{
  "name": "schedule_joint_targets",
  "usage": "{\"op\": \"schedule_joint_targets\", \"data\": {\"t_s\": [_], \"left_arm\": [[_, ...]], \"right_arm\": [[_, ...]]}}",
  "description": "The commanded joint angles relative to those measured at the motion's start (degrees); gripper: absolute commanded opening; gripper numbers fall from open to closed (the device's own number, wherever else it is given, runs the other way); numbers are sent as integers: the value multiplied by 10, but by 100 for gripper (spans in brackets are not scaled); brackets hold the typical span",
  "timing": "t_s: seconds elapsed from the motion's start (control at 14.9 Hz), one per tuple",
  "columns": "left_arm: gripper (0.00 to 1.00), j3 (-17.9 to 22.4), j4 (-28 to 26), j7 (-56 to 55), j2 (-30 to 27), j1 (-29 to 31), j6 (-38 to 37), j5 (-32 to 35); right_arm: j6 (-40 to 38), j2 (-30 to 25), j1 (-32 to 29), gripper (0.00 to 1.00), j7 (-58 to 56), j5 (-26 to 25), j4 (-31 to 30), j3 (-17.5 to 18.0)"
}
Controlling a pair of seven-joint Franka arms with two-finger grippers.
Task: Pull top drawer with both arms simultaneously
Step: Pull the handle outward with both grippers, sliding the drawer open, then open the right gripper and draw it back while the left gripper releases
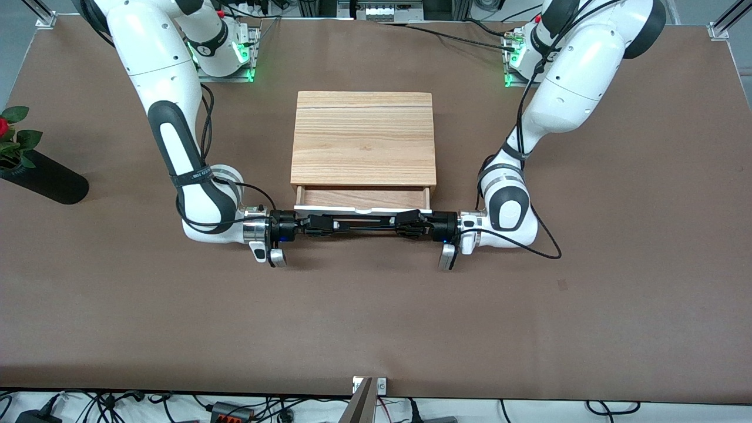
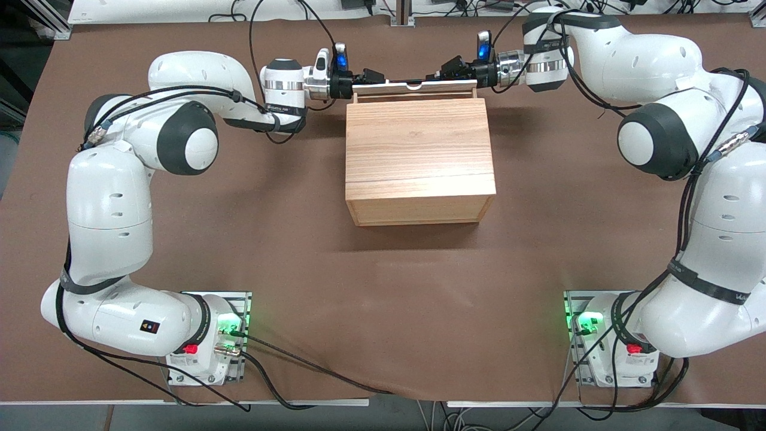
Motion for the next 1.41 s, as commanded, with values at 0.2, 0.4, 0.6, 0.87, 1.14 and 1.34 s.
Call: {"op": "schedule_joint_targets", "data": {"t_s": [0.2,0.4,0.6,0.87,1.14,1.34], "left_arm": [[15,-4,34,56,51,-31,116,-33],[15,-4,37,64,51,-29,117,-33],[83,-3,39,64,52,-28,124,-33],[100,9,75,69,51,-27,123,-29],[100,15,81,46,37,-23,123,-28],[100,15,92,18,37,-17,119,-27]], "right_arm": [[98,-14,34,100,48,35,39,5],[98,-26,26,100,48,-35,40,-1],[98,-46,29,100,75,-90,39,-13],[98,-79,29,100,132,-249,61,-38],[97,-112,34,100,138,-401,61,-87],[94,-135,29,100,143,-502,61,-109]]}}
